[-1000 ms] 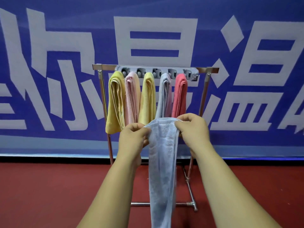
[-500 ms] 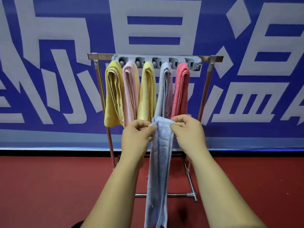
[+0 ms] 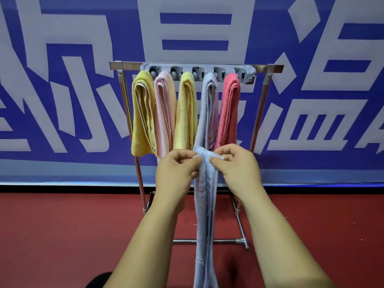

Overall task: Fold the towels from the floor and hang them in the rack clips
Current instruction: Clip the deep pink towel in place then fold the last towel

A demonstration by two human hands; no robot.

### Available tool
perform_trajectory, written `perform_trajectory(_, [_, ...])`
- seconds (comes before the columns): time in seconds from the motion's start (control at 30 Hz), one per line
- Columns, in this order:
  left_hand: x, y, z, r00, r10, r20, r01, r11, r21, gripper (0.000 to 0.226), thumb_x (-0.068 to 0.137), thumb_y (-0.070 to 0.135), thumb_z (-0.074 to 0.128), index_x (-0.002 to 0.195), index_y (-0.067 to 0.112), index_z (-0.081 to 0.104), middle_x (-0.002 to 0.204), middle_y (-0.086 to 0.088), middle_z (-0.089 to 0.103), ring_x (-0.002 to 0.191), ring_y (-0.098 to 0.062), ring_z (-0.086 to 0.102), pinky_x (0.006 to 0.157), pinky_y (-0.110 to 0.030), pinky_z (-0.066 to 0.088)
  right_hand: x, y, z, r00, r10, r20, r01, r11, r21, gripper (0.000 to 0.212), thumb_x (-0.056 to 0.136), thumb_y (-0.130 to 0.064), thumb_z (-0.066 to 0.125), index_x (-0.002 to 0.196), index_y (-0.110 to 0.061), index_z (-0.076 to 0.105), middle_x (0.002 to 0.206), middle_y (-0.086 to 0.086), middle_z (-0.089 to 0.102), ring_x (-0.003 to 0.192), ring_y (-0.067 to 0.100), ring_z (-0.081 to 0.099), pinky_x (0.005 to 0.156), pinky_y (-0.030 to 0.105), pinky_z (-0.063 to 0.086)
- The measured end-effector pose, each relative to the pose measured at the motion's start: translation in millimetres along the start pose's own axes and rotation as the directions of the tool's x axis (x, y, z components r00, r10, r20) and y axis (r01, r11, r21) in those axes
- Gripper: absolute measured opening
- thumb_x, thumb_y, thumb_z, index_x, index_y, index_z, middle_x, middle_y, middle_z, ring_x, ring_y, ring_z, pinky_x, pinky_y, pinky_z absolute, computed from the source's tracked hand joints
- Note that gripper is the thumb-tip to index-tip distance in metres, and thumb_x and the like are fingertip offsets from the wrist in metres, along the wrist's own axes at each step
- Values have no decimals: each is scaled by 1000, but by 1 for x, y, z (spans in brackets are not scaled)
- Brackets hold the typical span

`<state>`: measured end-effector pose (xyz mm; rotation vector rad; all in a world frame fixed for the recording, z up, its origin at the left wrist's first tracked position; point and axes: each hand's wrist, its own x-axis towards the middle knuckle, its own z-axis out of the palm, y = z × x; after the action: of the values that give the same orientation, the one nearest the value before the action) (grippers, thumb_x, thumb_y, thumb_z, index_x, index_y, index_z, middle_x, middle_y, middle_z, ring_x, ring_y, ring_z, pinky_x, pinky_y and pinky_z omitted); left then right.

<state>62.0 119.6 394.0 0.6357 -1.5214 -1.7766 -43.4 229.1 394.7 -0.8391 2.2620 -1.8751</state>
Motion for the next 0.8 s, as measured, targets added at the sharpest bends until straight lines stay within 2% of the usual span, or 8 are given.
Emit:
perform_trajectory(0.1, [-1, 0, -1, 1000, 13, -7, -13, 1000, 13, 6, 90, 1, 77, 91, 5, 73, 82, -18, 69, 84, -33, 71, 91, -61, 61, 1, 0, 0, 1000, -6, -3, 5, 997, -76, 15, 89, -9, 74, 86, -23, 73, 72, -6, 76, 59, 10, 60, 59, 33, 51])
perform_trajectory(0.23, [-3, 0, 1, 999, 38, 1, -38, 999, 28, 6, 90, 0, 76, 91, 4, 73, 76, -13, 67, 79, -29, 68, 89, -59, 62, 0, -3, 0, 999, -39, -6, 37, 987, -156, 15, 89, -11, 70, 88, -25, 75, 71, -9, 75, 52, 2, 53, 51, 18, 43])
perform_trajectory(0.33, [-4, 1, 3, 999, 47, 8, -48, 997, 57, 6, 89, 2, 78, 89, 6, 74, 73, -10, 70, 77, -25, 70, 87, -53, 65, 0, -7, 0, 999, -48, 21, 51, 982, -184, 7, 92, -20, 73, 91, -27, 74, 80, -9, 78, 67, 4, 67, 61, 24, 51])
perform_trajectory(0.4, [-4, 1, 4, 998, 51, 20, -53, 996, 66, 6, 88, 5, 81, 88, 8, 76, 79, -14, 76, 80, -31, 76, 86, -51, 65, -1, -8, 0, 998, -54, 41, 60, 981, -184, 3, 92, -24, 75, 92, -27, 75, 84, -9, 79, 76, 6, 71, 67, 28, 55])
perform_trajectory(0.53, [-6, 3, 5, 998, 50, 38, -52, 997, 55, 5, 87, 6, 83, 88, 9, 78, 87, -19, 79, 90, -36, 79, 88, -50, 65, -4, -8, -3, 995, -61, 74, 73, 981, -180, 3, 93, -24, 74, 95, -27, 75, 85, -10, 80, 81, 6, 74, 75, 33, 59])
perform_trajectory(0.67, [-10, 5, 6, 996, 61, 68, -65, 997, 53, 6, 88, 7, 82, 85, 12, 81, 86, -15, 80, 86, -32, 79, 90, -50, 65, -7, -11, -7, 994, -68, 88, 84, 976, -200, 6, 95, -24, 72, 98, -28, 75, 84, -13, 79, 79, 2, 71, 72, 29, 57])
perform_trajectory(0.8, [-9, 4, 7, 995, 72, 72, -77, 995, 71, 7, 87, 12, 83, 85, 18, 84, 88, -16, 80, 87, -39, 77, 94, -59, 61, -10, -14, -9, 990, -85, 110, 108, 969, -221, 9, 98, -25, 70, 104, -28, 74, 85, -14, 78, 81, 1, 70, 72, 26, 55])
